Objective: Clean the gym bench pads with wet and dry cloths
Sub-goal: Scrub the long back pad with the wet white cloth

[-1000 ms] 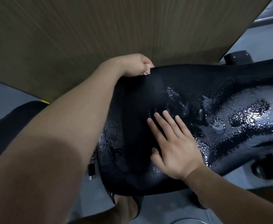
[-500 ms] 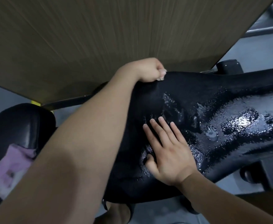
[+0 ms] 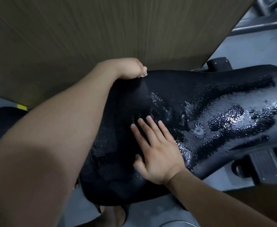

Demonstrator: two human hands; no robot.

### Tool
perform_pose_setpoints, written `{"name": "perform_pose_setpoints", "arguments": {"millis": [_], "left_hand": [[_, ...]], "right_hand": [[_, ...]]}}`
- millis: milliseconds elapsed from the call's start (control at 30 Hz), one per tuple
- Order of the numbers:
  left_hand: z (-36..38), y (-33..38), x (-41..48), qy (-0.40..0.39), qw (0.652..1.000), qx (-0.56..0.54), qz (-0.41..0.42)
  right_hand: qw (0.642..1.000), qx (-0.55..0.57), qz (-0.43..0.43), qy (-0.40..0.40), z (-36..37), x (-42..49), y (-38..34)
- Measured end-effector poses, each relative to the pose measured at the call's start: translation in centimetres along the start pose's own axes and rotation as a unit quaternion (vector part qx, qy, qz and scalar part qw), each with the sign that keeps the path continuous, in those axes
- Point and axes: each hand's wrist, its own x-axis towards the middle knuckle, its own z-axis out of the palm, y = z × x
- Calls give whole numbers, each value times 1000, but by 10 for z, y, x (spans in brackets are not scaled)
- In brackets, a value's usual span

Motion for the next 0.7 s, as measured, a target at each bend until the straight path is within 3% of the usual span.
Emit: {"name": "perform_pose_setpoints", "arguments": {"millis": [233,367,467,567,700], "left_hand": [[16,107,35,-16,991,48,121],[21,104,38,-30,984,63,164],[7,68,29,-32,988,67,133],[-4,33,23,-38,996,60,46],[-2,42,18,-21,997,75,21]], "right_hand": [[1000,18,-4,23,3,1,2],[1000,7,-5,23,4,1,2],[1000,-1,-2,17,2,2,2],[1000,0,-3,14,2,1,2],[1000,4,-3,24,3,1,3]]}}
